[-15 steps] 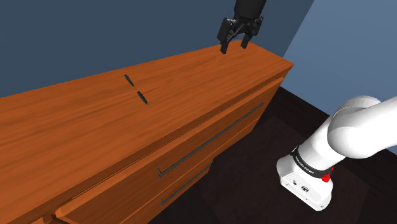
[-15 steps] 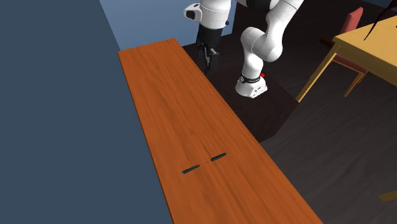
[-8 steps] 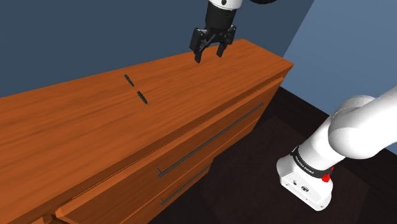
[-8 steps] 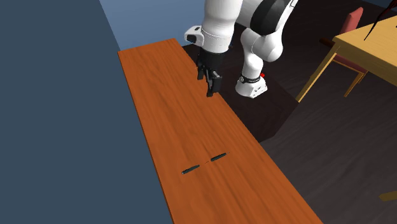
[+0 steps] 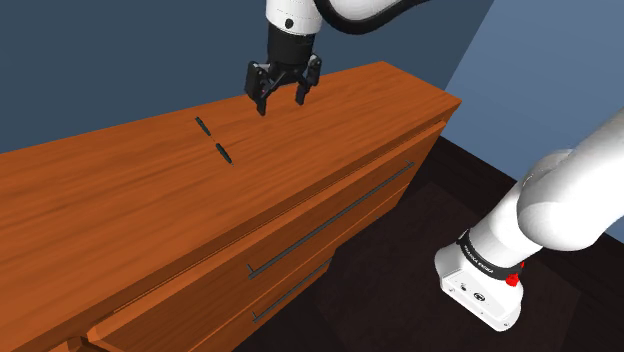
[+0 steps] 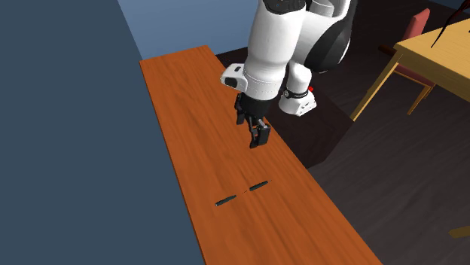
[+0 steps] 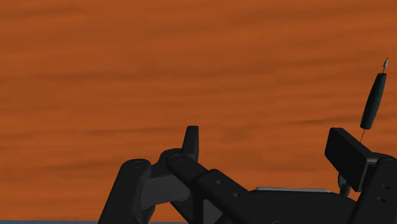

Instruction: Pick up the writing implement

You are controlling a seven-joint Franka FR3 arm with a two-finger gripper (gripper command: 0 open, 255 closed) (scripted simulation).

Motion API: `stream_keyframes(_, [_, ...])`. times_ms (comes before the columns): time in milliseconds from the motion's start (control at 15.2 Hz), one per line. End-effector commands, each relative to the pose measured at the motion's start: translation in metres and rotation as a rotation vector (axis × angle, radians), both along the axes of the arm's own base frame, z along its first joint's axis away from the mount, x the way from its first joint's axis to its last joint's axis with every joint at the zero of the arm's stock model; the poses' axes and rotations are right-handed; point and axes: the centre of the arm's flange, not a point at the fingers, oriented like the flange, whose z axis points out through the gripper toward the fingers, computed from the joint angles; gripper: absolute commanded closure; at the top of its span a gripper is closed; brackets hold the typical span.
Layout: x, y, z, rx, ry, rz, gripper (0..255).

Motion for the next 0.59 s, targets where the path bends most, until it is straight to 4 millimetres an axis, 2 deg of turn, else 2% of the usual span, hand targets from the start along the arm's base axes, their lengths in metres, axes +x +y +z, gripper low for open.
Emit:
stream_keyframes(0, [0.007, 0.023, -0.01, 0.009, -0.004, 0.009, 0])
stream_keyframes(528, [0.033, 0.115, -0.038, 0.04, -0.018, 0.047, 0])
